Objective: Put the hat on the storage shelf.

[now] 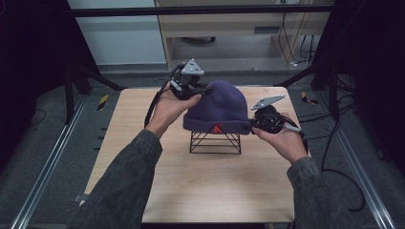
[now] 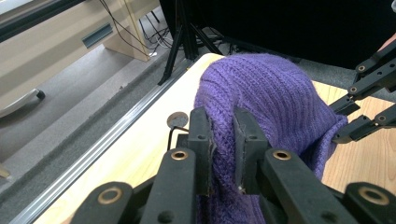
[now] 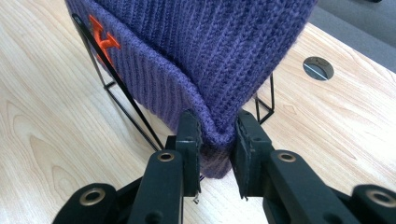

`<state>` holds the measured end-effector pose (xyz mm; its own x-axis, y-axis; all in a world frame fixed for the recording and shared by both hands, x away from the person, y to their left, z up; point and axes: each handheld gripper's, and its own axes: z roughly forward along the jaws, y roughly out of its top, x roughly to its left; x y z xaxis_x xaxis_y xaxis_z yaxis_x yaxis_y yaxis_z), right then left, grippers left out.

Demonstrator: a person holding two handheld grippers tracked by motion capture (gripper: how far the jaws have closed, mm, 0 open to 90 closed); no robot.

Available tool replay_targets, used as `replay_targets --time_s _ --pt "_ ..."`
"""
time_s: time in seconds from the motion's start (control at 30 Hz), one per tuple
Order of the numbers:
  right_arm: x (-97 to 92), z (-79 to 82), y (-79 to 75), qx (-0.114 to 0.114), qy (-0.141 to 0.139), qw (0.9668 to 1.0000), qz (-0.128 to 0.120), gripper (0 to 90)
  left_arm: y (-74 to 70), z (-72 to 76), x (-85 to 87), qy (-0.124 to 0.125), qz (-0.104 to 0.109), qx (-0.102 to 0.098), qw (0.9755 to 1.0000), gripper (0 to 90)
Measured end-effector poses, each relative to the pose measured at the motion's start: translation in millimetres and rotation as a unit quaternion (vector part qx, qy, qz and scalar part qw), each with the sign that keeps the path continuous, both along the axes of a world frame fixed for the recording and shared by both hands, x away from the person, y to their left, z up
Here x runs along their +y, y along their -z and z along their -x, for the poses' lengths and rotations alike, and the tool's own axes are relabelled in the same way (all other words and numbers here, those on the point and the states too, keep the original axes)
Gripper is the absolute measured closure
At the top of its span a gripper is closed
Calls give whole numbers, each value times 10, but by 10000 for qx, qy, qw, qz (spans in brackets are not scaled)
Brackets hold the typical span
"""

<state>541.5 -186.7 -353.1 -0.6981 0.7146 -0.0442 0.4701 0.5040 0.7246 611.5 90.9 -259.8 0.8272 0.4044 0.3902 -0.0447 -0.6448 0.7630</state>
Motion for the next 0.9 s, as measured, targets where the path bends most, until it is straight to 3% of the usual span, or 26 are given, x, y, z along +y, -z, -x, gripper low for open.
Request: replay_targets --time_s 0.9 --pt "43 25 280 157 56 9998 49 721 235 41 19 155 2 44 9999 788"
